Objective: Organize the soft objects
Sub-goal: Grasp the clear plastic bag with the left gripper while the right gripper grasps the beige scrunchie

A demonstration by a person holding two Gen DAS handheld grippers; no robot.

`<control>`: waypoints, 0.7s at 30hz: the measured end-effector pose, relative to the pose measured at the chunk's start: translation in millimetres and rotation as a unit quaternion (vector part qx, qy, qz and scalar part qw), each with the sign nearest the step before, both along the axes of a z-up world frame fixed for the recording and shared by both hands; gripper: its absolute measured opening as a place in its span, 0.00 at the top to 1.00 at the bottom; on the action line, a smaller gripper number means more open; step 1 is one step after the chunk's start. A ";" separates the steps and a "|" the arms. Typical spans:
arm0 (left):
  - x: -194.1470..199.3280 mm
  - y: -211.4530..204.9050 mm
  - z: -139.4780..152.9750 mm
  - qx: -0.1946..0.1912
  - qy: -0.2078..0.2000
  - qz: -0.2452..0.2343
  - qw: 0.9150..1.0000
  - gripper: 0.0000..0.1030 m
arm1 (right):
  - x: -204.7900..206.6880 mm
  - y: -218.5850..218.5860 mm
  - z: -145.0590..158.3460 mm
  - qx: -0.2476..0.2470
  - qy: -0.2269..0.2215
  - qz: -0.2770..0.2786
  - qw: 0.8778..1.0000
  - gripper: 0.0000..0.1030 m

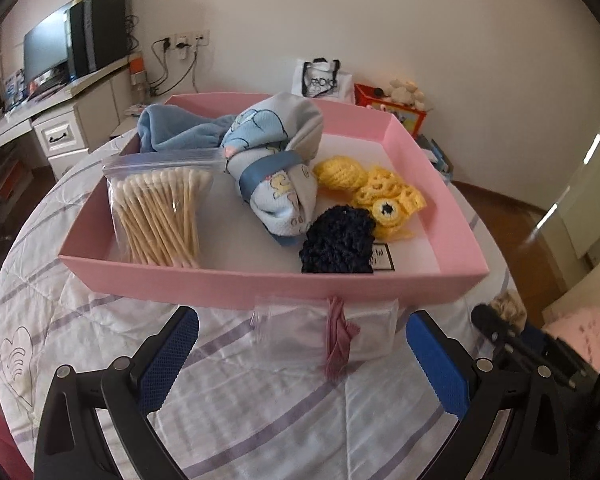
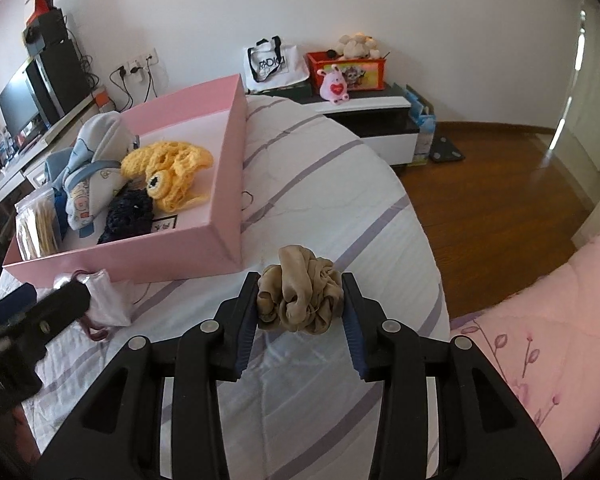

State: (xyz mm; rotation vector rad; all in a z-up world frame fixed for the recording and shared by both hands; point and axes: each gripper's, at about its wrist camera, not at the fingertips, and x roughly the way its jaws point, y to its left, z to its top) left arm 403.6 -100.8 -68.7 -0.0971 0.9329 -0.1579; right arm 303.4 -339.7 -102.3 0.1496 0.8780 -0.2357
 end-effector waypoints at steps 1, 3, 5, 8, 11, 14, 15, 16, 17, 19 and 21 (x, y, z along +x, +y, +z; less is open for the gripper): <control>2.4 -1.5 -0.6 0.000 -0.001 0.005 1.000 0.00 | 0.9 -1.0 -0.8 0.001 0.000 0.001 1.000 0.64; 7.2 -5.0 -3.3 0.006 0.002 0.007 1.000 0.00 | 2.6 -3.9 -2.3 0.004 -0.001 0.004 1.000 0.63; 12.4 -9.1 -8.7 0.009 0.013 0.009 1.000 0.00 | 3.5 -5.4 -2.5 0.006 -0.003 0.007 1.000 0.62; 18.4 -14.1 -16.7 0.003 0.028 0.007 1.000 0.00 | 6.0 -6.7 -3.8 0.007 -0.005 0.010 1.000 0.60; 26.0 -17.8 -26.1 0.011 0.035 0.018 0.999 0.00 | 7.6 -5.3 -5.9 0.003 -0.005 0.012 1.000 0.59; 35.2 -20.5 -38.4 0.017 0.054 0.017 0.998 0.00 | 8.9 -4.7 -6.8 0.000 -0.007 0.015 1.000 0.58; 36.6 -21.0 -39.8 0.017 0.054 0.018 0.998 0.02 | 9.1 -5.1 -7.1 0.001 -0.007 0.015 1.000 0.58; 36.5 -20.9 -40.2 0.018 0.047 0.018 0.999 0.05 | 9.2 -4.7 -6.9 0.002 -0.007 0.014 1.000 0.58; 36.4 -21.4 -40.2 0.020 0.044 0.018 0.999 0.08 | 9.5 -4.8 -6.8 0.003 -0.008 0.013 1.000 0.58; 35.8 -23.1 -40.9 0.024 0.040 0.012 0.999 0.16 | 10.3 -4.7 -6.7 0.003 -0.008 0.013 1.000 0.58; 33.1 -24.5 -40.4 0.029 0.036 0.012 0.999 0.23 | 10.5 -3.7 -6.5 0.001 -0.008 0.013 1.000 0.58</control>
